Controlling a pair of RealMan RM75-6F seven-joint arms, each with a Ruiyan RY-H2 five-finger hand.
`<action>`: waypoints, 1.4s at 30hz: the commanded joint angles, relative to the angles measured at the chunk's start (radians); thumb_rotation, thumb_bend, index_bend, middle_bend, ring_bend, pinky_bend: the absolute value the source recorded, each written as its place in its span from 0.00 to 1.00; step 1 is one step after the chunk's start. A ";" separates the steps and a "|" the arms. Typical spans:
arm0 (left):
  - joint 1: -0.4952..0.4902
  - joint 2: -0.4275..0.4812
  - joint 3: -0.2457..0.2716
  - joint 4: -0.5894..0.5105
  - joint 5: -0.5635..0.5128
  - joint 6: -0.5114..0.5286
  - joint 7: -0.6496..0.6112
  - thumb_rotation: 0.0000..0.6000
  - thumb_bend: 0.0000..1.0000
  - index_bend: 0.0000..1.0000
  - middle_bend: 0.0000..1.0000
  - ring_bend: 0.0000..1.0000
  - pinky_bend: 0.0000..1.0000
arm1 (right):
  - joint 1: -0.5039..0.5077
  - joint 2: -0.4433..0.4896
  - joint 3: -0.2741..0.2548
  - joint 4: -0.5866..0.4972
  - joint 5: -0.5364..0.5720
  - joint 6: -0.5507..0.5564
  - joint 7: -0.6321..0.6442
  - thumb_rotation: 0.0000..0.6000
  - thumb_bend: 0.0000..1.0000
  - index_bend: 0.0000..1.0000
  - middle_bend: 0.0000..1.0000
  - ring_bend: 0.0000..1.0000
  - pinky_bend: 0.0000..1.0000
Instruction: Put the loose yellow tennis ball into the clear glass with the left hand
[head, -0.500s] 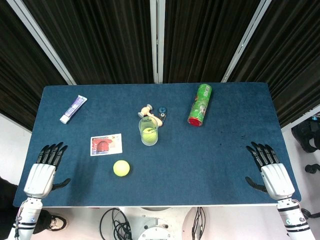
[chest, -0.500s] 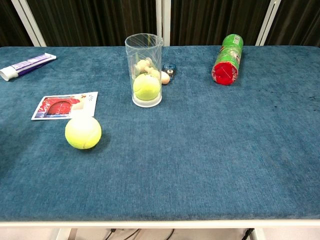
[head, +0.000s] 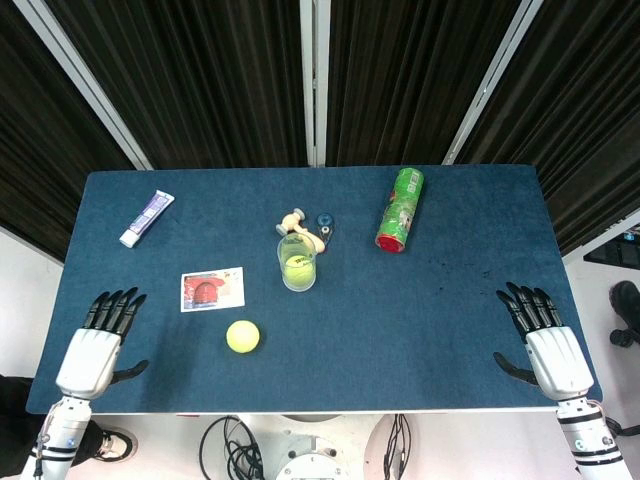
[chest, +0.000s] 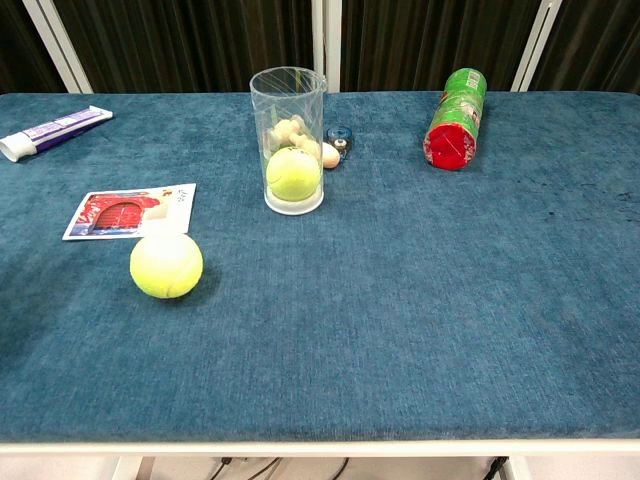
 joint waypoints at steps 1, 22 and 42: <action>-0.022 -0.009 0.011 -0.016 0.020 -0.032 -0.006 1.00 0.09 0.03 0.00 0.00 0.00 | -0.002 0.002 0.004 0.002 0.006 0.003 0.006 1.00 0.16 0.00 0.00 0.00 0.00; -0.311 -0.193 -0.068 -0.009 -0.083 -0.451 0.109 1.00 0.09 0.03 0.00 0.00 0.04 | -0.005 0.011 0.007 0.007 0.005 0.009 0.032 1.00 0.16 0.00 0.00 0.00 0.00; -0.380 -0.254 -0.071 0.047 -0.240 -0.525 0.190 1.00 0.23 0.37 0.37 0.38 0.64 | -0.005 0.008 0.016 0.006 0.027 0.000 0.025 1.00 0.18 0.00 0.00 0.00 0.00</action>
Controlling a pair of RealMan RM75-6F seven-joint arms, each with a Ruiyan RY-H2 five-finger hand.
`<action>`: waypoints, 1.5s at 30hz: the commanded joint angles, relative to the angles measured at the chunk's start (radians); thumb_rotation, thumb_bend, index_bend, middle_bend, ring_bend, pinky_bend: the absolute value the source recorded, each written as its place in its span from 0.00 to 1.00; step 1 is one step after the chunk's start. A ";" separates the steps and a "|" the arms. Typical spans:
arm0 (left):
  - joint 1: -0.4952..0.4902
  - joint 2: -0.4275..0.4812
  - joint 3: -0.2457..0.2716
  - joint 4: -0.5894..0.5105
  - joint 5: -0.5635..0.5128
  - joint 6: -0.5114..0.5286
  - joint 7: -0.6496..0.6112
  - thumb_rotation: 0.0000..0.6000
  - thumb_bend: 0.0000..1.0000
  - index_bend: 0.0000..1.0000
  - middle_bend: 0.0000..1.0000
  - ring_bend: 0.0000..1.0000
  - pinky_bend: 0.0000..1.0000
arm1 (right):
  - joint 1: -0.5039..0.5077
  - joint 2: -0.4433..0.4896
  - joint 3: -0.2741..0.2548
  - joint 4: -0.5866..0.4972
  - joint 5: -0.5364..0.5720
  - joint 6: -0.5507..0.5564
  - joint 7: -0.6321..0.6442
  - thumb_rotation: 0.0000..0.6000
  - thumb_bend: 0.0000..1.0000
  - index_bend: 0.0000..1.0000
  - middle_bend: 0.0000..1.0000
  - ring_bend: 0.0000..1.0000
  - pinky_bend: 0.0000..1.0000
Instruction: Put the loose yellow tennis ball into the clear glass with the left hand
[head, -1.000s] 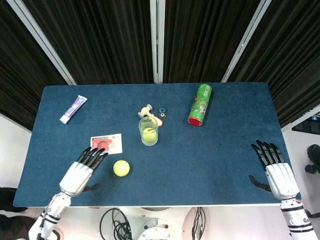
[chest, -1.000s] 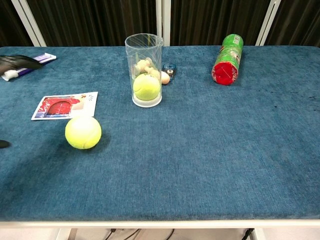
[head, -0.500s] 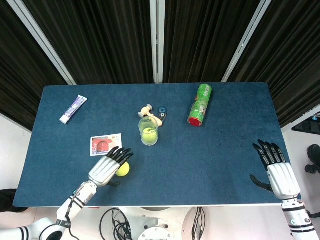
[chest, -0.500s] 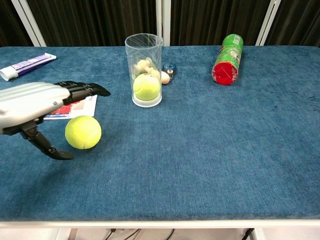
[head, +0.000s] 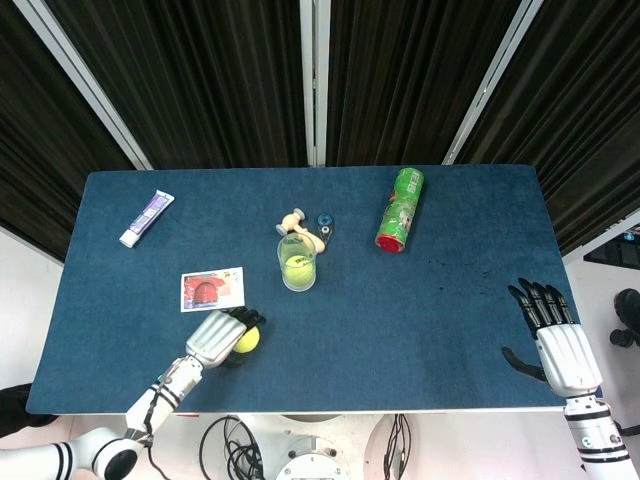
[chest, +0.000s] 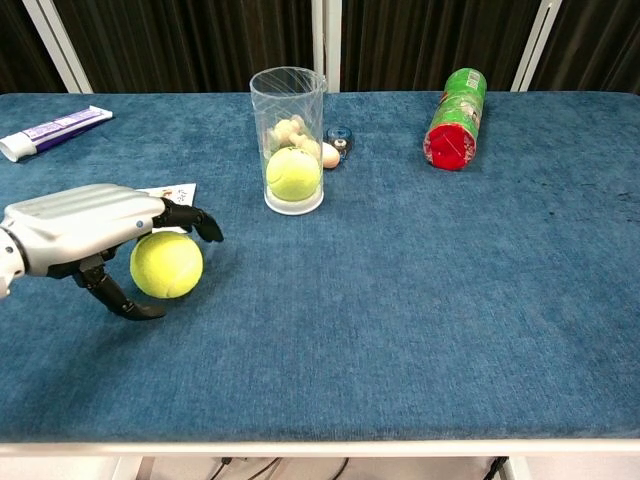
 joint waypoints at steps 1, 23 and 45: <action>-0.003 -0.007 -0.002 0.003 -0.012 0.008 0.012 1.00 0.24 0.40 0.41 0.42 0.68 | 0.000 0.000 0.001 0.000 0.000 0.001 0.000 1.00 0.18 0.00 0.00 0.00 0.00; -0.135 0.263 -0.249 -0.292 -0.217 0.066 0.219 1.00 0.26 0.56 0.57 0.60 0.89 | -0.005 -0.001 -0.002 -0.006 -0.012 0.011 -0.011 1.00 0.18 0.00 0.00 0.00 0.00; -0.512 0.151 -0.305 -0.157 -0.597 -0.002 0.435 1.00 0.23 0.57 0.56 0.59 0.88 | -0.010 0.017 0.005 -0.005 -0.004 0.020 0.023 1.00 0.18 0.00 0.00 0.00 0.00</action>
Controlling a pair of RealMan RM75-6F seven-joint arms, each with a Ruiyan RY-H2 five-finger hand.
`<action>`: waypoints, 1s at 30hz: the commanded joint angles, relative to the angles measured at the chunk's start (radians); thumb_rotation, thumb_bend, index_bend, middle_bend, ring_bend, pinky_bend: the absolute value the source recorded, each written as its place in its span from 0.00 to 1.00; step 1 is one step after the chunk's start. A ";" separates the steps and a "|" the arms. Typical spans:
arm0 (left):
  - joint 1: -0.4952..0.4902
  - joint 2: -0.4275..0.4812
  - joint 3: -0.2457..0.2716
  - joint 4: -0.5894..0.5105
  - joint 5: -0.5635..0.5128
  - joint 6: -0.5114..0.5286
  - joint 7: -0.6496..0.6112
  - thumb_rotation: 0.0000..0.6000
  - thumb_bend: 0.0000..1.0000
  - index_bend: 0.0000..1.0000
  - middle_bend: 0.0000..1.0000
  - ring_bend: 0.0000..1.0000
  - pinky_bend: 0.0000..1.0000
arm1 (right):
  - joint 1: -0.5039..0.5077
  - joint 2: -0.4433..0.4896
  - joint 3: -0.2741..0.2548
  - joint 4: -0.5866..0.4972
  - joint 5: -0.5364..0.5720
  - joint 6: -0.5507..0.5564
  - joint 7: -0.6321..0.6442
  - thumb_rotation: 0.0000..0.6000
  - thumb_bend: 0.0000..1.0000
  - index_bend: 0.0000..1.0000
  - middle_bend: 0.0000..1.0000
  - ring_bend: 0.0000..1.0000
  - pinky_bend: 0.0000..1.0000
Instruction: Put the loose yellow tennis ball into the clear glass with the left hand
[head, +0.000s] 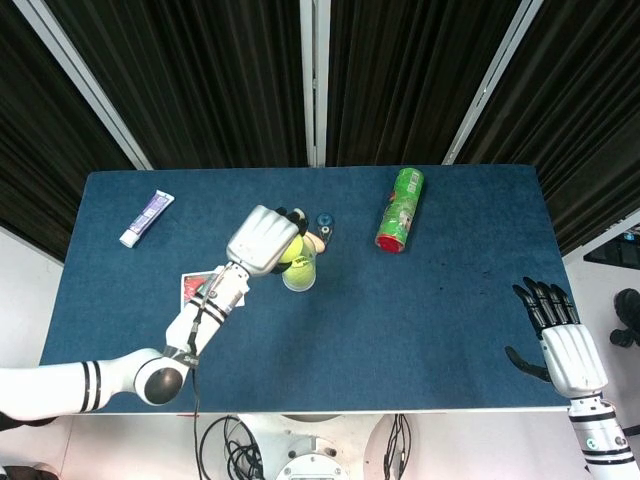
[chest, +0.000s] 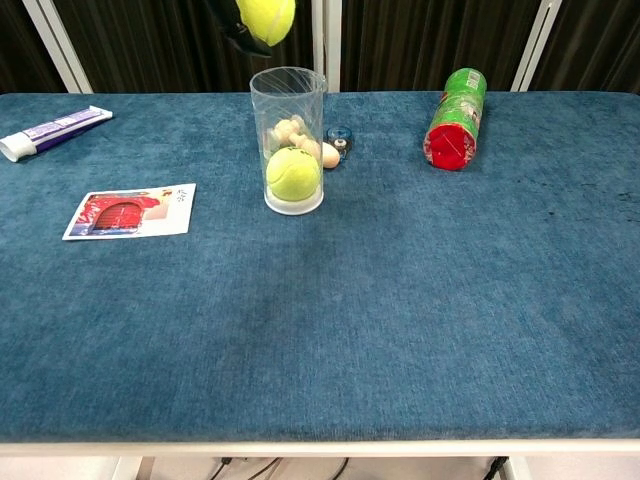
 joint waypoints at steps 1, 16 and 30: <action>-0.028 -0.022 0.013 0.041 -0.031 -0.006 -0.010 1.00 0.23 0.56 0.56 0.59 0.88 | -0.001 0.003 0.001 0.001 0.000 0.002 0.006 1.00 0.18 0.00 0.00 0.00 0.00; -0.071 -0.046 0.070 0.116 -0.005 -0.011 -0.102 1.00 0.19 0.33 0.34 0.36 0.68 | -0.002 0.006 0.003 0.005 0.004 0.001 0.021 1.00 0.18 0.00 0.00 0.00 0.00; -0.070 0.015 0.090 0.038 -0.006 0.018 -0.150 1.00 0.12 0.26 0.23 0.22 0.41 | -0.002 0.008 0.005 0.004 0.010 -0.001 0.020 1.00 0.18 0.00 0.00 0.00 0.00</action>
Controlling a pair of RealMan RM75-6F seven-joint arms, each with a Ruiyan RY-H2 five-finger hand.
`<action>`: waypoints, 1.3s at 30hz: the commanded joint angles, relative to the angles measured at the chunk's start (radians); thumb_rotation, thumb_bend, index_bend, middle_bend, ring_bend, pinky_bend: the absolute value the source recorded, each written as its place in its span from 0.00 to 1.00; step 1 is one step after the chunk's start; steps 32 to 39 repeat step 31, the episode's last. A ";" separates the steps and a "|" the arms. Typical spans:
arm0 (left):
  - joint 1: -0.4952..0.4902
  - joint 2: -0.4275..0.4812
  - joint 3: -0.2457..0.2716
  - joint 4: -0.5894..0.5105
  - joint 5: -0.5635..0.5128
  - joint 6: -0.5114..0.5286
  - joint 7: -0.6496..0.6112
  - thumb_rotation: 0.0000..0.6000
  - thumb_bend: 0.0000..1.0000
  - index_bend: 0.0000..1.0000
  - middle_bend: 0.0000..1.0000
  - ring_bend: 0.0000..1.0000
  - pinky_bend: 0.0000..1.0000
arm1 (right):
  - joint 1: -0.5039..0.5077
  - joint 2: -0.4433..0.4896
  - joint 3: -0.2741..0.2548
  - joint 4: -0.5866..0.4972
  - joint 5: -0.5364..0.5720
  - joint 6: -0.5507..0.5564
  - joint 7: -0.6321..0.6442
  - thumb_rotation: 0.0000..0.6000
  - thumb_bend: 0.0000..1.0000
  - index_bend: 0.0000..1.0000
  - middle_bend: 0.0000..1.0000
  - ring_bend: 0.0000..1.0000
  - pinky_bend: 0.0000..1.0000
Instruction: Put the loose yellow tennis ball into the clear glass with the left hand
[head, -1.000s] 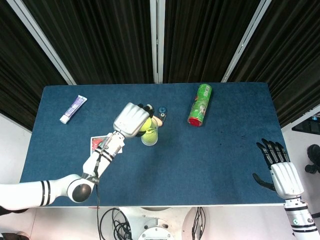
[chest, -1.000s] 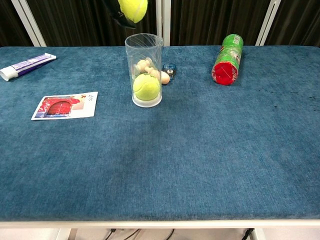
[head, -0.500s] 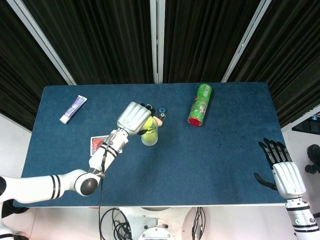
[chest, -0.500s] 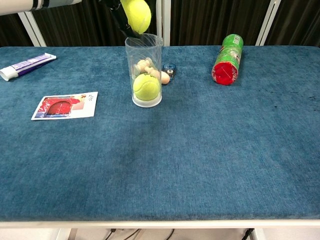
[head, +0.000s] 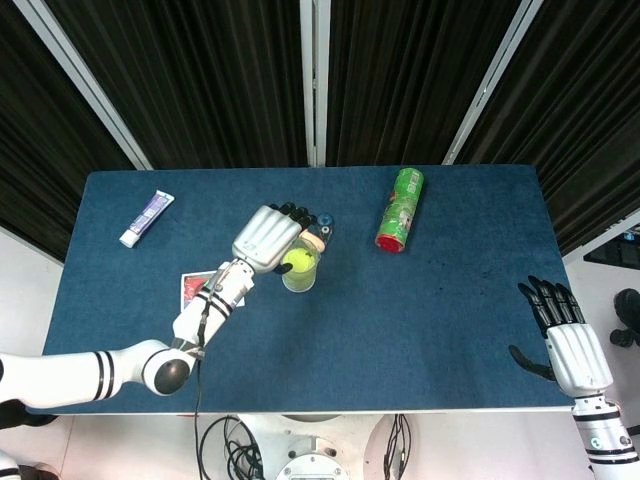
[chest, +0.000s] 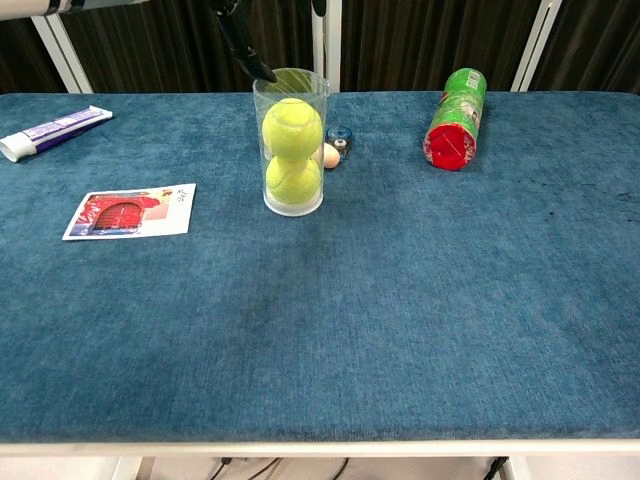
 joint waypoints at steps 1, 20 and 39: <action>0.010 0.023 0.005 -0.039 0.011 0.028 -0.004 1.00 0.12 0.26 0.23 0.22 0.40 | 0.000 0.000 0.001 0.001 0.002 -0.001 0.001 1.00 0.18 0.00 0.00 0.00 0.00; 0.614 0.122 0.437 -0.079 0.545 0.629 -0.185 1.00 0.11 0.04 0.00 0.00 0.00 | 0.013 -0.016 -0.011 -0.005 -0.010 -0.031 -0.035 1.00 0.18 0.00 0.00 0.00 0.00; 0.796 0.025 0.452 0.165 0.610 0.682 -0.435 1.00 0.09 0.00 0.00 0.00 0.00 | 0.014 -0.028 -0.019 -0.005 -0.018 -0.035 -0.064 1.00 0.18 0.00 0.00 0.00 0.00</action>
